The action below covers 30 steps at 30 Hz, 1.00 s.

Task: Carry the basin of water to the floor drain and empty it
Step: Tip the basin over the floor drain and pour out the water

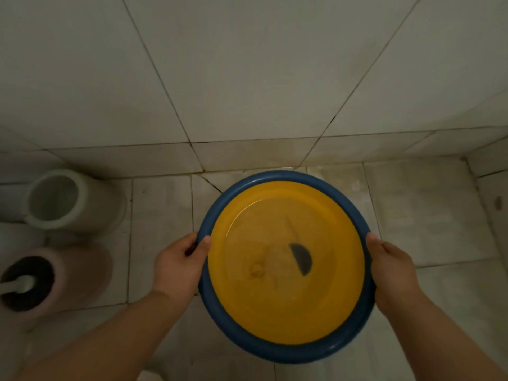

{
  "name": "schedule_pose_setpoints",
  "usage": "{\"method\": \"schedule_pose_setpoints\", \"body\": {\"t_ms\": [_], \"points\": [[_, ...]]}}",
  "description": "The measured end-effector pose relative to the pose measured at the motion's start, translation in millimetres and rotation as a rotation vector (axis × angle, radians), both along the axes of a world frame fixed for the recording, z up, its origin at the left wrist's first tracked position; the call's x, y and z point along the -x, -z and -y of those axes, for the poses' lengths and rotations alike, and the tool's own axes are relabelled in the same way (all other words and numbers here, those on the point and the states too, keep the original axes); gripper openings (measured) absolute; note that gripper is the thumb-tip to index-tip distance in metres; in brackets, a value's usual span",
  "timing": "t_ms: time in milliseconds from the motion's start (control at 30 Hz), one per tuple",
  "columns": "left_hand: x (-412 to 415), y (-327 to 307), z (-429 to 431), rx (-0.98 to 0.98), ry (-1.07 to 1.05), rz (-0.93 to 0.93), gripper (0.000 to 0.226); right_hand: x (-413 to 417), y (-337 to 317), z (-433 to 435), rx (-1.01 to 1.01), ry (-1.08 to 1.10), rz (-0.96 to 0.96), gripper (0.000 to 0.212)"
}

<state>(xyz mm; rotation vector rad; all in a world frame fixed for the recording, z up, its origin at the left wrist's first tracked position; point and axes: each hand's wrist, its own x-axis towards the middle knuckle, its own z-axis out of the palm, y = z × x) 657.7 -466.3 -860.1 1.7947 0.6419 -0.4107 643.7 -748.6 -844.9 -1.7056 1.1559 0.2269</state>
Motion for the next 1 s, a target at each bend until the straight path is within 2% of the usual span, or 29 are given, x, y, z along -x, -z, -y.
{"method": "schedule_pose_setpoints", "body": {"t_ms": [300, 500, 633, 767, 1000], "points": [[-10, 31, -2, -0.085, 0.102, 0.014, 0.009, 0, 21, 4, -0.029, -0.133, 0.048, 0.029], [-9, 37, -6, -0.061, 0.038, -0.007, 0.028, -6, 20, 3, -0.057, -0.176, 0.107, 0.025], [-5, 35, -7, -0.012, 0.113, -0.012, 0.013, -9, 12, 5, -0.092, -0.18, 0.134, 0.026], [6, 31, -8, 0.017, 0.183, -0.028, 0.021, -7, 11, 10, -0.146, -0.138, 0.107, 0.022], [18, 30, -9, 0.007, 0.271, -0.033, 0.024, 4, 12, 17, -0.224, -0.058, 0.058, 0.02]]}}
